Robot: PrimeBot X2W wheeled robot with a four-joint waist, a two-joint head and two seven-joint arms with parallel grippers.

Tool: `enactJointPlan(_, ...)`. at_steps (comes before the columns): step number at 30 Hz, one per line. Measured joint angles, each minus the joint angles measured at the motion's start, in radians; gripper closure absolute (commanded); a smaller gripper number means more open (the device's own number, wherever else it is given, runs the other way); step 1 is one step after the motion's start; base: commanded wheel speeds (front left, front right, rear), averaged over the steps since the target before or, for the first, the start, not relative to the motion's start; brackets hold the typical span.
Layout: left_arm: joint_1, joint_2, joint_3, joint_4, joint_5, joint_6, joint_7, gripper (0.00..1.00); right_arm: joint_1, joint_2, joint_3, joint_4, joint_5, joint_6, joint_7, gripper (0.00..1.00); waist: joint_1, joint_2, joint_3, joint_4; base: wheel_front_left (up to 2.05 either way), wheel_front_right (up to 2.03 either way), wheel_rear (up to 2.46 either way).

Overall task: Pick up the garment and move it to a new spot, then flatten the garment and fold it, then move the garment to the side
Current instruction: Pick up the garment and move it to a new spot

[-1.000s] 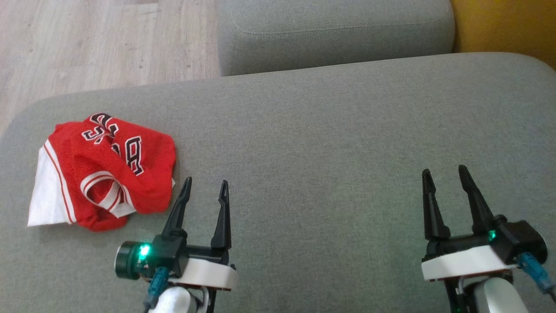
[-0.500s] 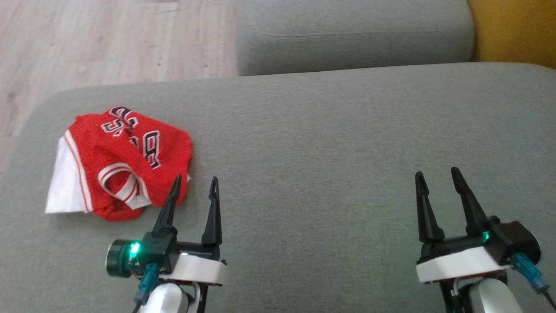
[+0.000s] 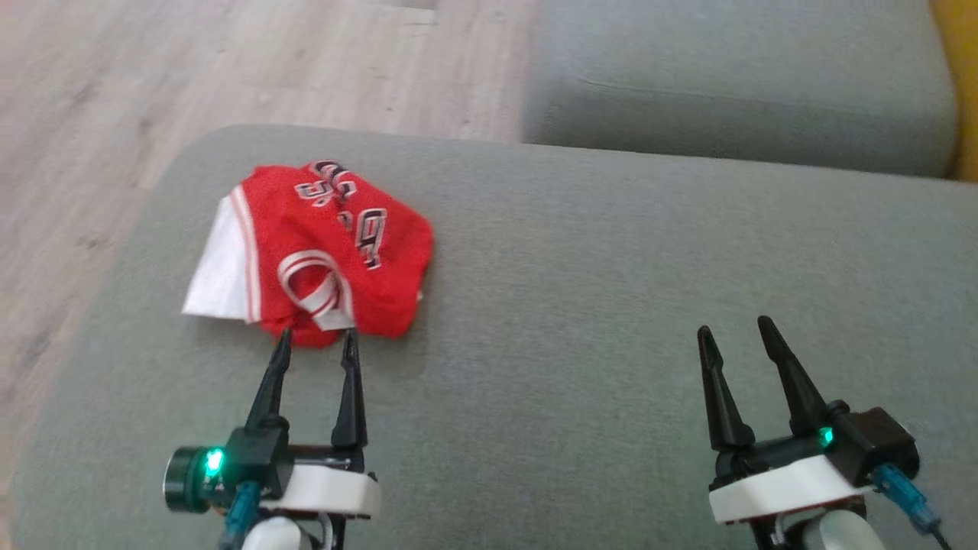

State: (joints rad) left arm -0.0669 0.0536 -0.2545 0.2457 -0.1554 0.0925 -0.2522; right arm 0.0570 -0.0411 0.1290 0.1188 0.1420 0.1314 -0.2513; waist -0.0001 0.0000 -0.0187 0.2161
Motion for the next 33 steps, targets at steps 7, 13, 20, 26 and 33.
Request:
enactJointPlan(7, 0.032, 0.0, 0.018, 0.001, 0.013, -0.005, 0.0, 0.0, 0.018, 0.0, 0.034, -0.003, 0.01, 0.0, 0.0, 0.0, 0.0, 0.0, -0.017, 0.092, 0.0, 0.0, 0.0)
enactJointPlan(13, 0.037, 0.0, 0.029, -0.001, 0.017, -0.007, 0.0, 0.0, 0.031, 0.0, 0.088, 0.002, 0.018, 0.0, 0.0, 0.0, 0.0, 0.0, -0.03, 0.152, 0.0, 0.0, 0.0)
enactJointPlan(20, 0.056, 0.0, 0.034, -0.003, 0.017, -0.01, 0.0, 0.0, 0.037, 0.0, 0.112, 0.008, 0.018, 0.0, 0.0, 0.0, 0.0, 0.0, -0.034, 0.179, 0.0, 0.0, 0.0)
enactJointPlan(26, 0.04, 0.003, 0.031, 0.027, 0.03, -0.051, 0.0, 0.0, 0.034, 0.0, 0.118, 0.008, 0.016, 0.0, 0.0, 0.0, 0.0, 0.0, -0.004, 0.165, 0.0, 0.0, 0.0)
enactJointPlan(33, -0.241, 0.034, 0.007, 0.201, 0.051, -0.138, 0.085, 0.0, -0.013, -0.001, 0.107, 0.006, -0.022, 0.0, 0.0, 0.0, 0.0001, 0.0, 0.079, 0.131, 0.0, 0.0, 0.0)
